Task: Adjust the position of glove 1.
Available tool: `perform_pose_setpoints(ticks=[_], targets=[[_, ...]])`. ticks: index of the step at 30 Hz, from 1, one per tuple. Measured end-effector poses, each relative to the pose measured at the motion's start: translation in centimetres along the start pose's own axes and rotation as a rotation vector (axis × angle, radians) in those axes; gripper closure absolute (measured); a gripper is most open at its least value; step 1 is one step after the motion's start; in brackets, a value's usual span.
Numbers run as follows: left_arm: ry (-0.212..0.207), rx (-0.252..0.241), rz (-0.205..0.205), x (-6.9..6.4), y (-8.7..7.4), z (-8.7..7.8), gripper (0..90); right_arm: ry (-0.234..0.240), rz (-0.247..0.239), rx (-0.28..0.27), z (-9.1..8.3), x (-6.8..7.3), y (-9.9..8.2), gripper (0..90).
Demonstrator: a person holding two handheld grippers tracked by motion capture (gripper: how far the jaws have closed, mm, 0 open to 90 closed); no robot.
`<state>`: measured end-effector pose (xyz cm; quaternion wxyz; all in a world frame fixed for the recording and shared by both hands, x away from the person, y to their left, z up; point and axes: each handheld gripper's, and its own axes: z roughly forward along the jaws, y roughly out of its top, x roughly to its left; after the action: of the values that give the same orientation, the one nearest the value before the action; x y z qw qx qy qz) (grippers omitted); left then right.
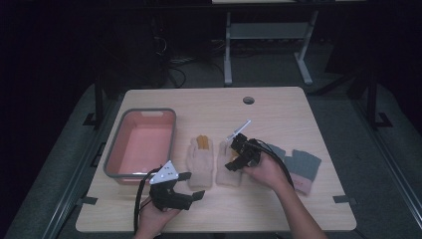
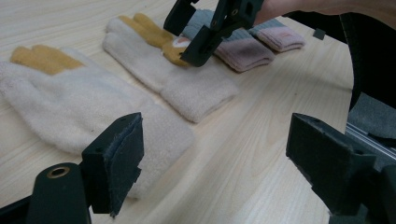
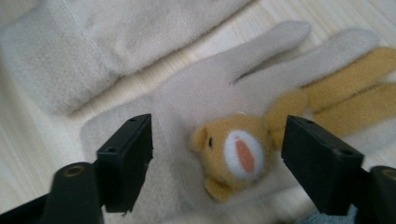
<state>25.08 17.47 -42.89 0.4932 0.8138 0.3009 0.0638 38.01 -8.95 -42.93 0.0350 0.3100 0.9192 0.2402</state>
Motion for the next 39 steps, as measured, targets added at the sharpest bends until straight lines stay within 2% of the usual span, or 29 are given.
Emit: perform_pose_setpoints(ticks=[7, 10, 17, 25, 31, 39], targets=[[-0.002, -0.001, -0.001, 0.1, 0.0, 0.1, 19.1, -0.023, 0.002, 0.038, 1.0, -0.2, 0.2, 32.2], [-0.003, 0.003, -0.002, 0.1, 0.0, 0.1, 19.1, -0.025, -0.006, 0.034, 1.2, -0.1, 0.2, 34.4], [-0.001, -0.002, -0.006, 0.0, 0.0, 0.1, 19.2, -0.077, -0.042, 0.072, 1.6, 0.3, 0.2, 44.7], [-0.001, 0.0, -0.004, 0.0, 0.0, 0.2, 19.1, -0.093, -0.041, 0.056, 1.6, 0.3, -0.1, 49.0], [0.002, 0.001, -0.003, 0.0, 0.0, 0.2, 19.1, -0.077, -0.015, 0.045, 1.5, 0.0, -0.3, 50.7], [0.004, 0.0, -0.008, 0.2, 0.0, 0.1, 19.1, -0.089, -0.028, 0.047, 1.4, 0.1, -0.2, 54.4]])
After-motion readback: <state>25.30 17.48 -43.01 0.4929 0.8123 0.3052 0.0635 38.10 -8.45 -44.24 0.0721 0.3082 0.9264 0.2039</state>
